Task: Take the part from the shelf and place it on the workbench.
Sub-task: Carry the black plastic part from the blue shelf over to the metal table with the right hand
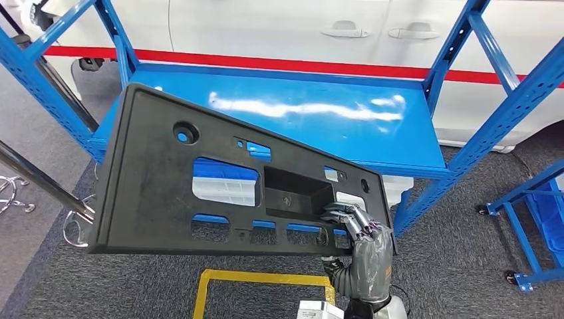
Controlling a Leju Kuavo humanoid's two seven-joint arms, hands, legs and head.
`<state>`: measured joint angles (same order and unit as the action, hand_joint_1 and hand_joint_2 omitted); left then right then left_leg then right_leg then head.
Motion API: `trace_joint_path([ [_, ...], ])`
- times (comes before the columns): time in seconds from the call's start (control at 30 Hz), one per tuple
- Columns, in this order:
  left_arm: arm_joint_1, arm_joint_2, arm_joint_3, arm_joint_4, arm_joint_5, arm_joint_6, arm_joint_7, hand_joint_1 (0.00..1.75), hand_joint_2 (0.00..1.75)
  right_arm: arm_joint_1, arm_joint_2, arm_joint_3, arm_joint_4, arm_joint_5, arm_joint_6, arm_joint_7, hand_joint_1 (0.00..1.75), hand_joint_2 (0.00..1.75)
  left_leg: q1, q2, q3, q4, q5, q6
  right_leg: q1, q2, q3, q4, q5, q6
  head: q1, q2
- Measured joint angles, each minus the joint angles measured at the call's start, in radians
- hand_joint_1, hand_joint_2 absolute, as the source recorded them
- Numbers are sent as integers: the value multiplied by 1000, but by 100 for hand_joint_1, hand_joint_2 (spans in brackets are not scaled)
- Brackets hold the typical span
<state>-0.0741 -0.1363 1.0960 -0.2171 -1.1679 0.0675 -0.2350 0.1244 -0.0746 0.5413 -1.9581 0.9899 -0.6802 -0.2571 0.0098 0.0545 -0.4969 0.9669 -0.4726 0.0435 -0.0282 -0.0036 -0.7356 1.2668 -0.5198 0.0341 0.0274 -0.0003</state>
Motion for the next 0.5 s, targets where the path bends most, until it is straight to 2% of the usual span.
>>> trace_joint_path([
  [0.03, 0, 0, 0, 0, 0, 0, 0, 0, 175, 0, -1, 0, 0, 0, 0, 0, 175, 175, 3, 7, 0, 6, -5, -7, -4, -10, 31, -53, 30, 3, 0, 0],
  [0.07, -1, 0, 0, 0, -1, 0, 0, 0, 175, 0, -1, 0, 0, 0, 0, 0, 175, 175, 5, 14, 0, 15, -13, -17, -5, -30, 68, -121, 52, 6, 0, 0],
  [0.1, -1, 1, 0, 0, -1, 0, 0, 0, 175, -1, -2, 0, 0, 0, 0, 0, 175, 175, 4, 21, -2, 27, -22, -28, -5, -49, 100, -179, 70, 3, 0, 0],
  [0.13, 0, 2, 0, -1, -1, 0, 0, 0, 175, -1, -2, 0, 0, 0, 0, 0, 175, 175, 2, 27, -4, 36, -30, -37, -2, -61, 118, -215, 75, -3, 0, 0],
  [0.17, 0, 3, 0, -1, -1, 0, 0, 0, 175, -1, -2, 0, 0, 0, 0, 0, 175, 175, 0, 33, -5, 42, -36, -45, 1, -65, 122, -225, 70, -12, -1, 0],
  [0.23, -1, 3, 0, -1, -3, 0, 0, 0, 175, -1, -2, 0, 0, -1, 0, 0, 175, 175, 1, 48, 1, 43, -42, -54, 4, -42, 117, -220, 69, -31, -2, 0],
  [0.27, -2, 3, 0, -1, -3, 0, 0, 0, 175, 0, -2, 0, 0, -2, 0, 0, 175, 175, 5, 42, 2, 48, -50, -59, 5, -32, 115, -220, 70, -38, -2, 0],
  [0.3, -3, 3, 0, -1, -4, -1, 0, 0, 175, 0, -2, 0, 0, -2, 0, 0, 175, 175, 8, 24, -1, 65, -67, -64, 4, -21, 112, -221, 73, -45, -2, 0],
  [0.37, -3, 2, 0, -1, -4, -1, -1, 0, 175, -1, -2, 1, 0, -2, 0, -1, 175, 175, 11, -25, -40, 155, -129, -69, 5, -2, 107, -223, 78, -56, -2, 0],
  [0.43, 0, 3, -1, -1, -6, -3, -1, 0, 175, -2, -2, 1, 0, -2, 0, -1, 175, 175, 11, -44, -100, 288, -190, -66, 11, 22, 101, -222, 82, -63, -2, 0],
  [0.47, 1, 3, -1, -1, -8, -4, -2, 0, 175, -1, -2, 1, 0, -2, 0, -1, 175, 175, 10, -46, -119, 327, -197, -63, 14, 36, 98, -221, 85, -66, -2, 0],
  [0.5, 2, 3, -1, -1, -10, -5, -2, 0, 175, -1, -2, 1, 0, -2, 0, -2, 175, 175, 9, -47, -121, 327, -183, -57, 17, 49, 96, -221, 87, -67, -2, 0],
])
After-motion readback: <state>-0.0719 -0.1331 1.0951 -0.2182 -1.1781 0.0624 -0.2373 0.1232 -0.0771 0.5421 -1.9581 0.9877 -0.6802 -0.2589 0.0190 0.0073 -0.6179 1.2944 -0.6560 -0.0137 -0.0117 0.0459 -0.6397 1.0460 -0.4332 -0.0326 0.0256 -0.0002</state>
